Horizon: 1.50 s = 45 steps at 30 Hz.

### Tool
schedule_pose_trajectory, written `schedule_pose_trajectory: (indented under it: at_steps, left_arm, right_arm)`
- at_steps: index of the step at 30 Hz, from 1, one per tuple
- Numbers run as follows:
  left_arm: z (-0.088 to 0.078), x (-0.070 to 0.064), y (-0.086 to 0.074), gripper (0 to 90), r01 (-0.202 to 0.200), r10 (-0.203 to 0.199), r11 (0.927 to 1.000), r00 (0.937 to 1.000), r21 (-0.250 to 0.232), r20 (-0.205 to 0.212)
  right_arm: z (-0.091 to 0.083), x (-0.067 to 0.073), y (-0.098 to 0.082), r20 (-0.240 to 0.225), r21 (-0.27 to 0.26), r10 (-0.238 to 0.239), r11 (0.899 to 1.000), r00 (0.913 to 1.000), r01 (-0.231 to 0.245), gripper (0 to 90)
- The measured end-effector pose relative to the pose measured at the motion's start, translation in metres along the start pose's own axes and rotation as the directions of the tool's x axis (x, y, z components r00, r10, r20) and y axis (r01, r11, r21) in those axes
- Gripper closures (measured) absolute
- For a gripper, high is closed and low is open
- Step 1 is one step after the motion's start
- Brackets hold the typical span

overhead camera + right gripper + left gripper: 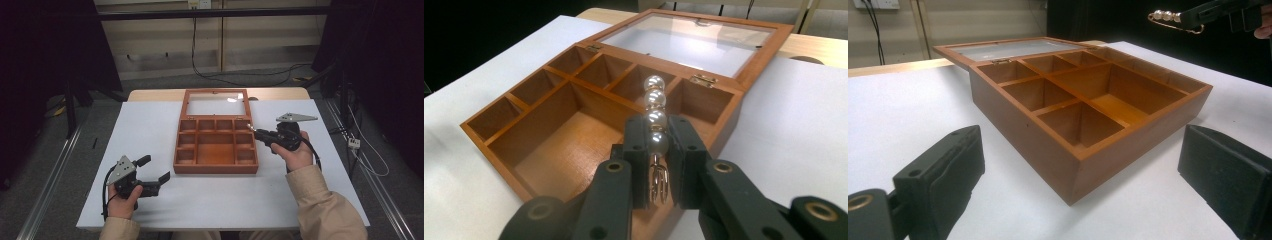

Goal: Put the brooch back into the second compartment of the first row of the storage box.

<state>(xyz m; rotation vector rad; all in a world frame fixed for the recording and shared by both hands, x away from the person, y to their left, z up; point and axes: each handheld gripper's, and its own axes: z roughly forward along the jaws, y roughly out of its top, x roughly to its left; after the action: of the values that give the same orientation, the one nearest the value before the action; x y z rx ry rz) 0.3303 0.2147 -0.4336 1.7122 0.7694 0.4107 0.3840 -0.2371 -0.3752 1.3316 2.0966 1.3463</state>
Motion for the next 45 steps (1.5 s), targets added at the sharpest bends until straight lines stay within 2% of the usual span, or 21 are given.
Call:
schedule_pose_trajectory:
  at_steps: [12,20,29,37,45]
  left_arm:
    - [0.001,-0.001,0.000,4.5,0.009,-0.009,1.0000,1.0000,-0.001,0.003]
    - [0.000,0.000,0.000,4.5,0.005,-0.005,1.0000,1.0000,-0.001,0.000]
    - [0.001,-0.001,0.000,4.5,0.011,-0.011,0.9999,0.9999,0.000,0.003]
    - [0.001,-0.001,0.000,4.5,0.013,-0.013,0.9999,0.9999,-0.002,0.004]
    - [0.001,-0.001,0.000,4.5,0.014,-0.014,0.9999,0.9999,0.001,0.008]
  right_arm:
    - [0.018,0.011,0.013,-0.046,-0.006,-0.011,1.000,0.9989,0.011,80.5]
    - [0.032,0.017,0.018,-0.059,0.008,-0.029,1.000,0.9978,0.029,80.4]
    - [0.040,0.018,0.020,-0.071,0.009,-0.024,1.000,0.9972,0.025,80.5]
    - [0.048,0.021,0.021,-0.070,0.014,-0.041,0.999,0.9967,0.042,80.5]
    - [0.056,0.023,0.022,-0.094,0.015,-0.041,0.999,0.9947,0.043,80.4]
